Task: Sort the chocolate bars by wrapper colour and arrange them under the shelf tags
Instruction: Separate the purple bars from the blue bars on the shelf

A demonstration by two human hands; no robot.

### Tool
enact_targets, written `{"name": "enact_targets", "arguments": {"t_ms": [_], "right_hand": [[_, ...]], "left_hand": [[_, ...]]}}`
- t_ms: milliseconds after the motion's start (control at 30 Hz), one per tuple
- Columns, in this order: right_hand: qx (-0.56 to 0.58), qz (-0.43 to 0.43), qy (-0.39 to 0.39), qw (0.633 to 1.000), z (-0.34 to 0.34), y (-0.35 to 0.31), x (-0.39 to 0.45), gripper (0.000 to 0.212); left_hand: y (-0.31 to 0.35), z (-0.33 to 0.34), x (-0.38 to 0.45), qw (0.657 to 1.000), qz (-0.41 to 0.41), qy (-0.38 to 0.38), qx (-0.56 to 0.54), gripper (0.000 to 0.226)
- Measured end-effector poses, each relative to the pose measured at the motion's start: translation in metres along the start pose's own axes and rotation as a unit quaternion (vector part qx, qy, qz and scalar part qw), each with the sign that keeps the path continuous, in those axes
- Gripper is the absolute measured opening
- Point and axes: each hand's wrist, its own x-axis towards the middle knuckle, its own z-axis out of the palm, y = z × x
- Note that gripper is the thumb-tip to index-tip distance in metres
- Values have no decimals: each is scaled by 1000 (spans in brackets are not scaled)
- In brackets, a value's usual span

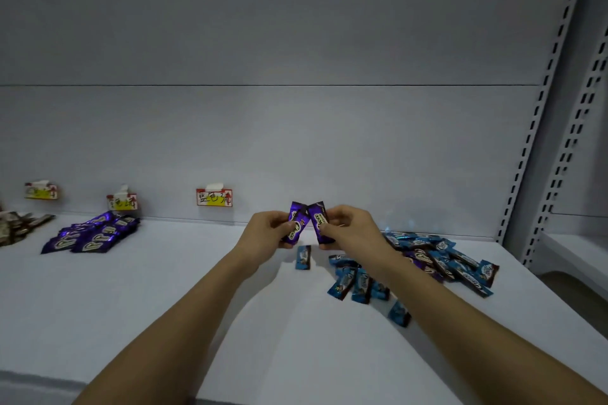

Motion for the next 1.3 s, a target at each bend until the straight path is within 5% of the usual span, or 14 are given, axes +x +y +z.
{"name": "enact_targets", "arguments": {"t_ms": [633,967,1300], "right_hand": [[-100,-37,-182,977,327,5,47,13],[-143,-50,-94,984,388,9,87,12],[-232,-101,-58,966,416,16,104,15]], "left_hand": [[-97,-327,-71,946,-48,259,190,15],[-116,-389,-51,952,-49,230,194,18],[-132,-404,-25,922,-34,199,332,25]]}}
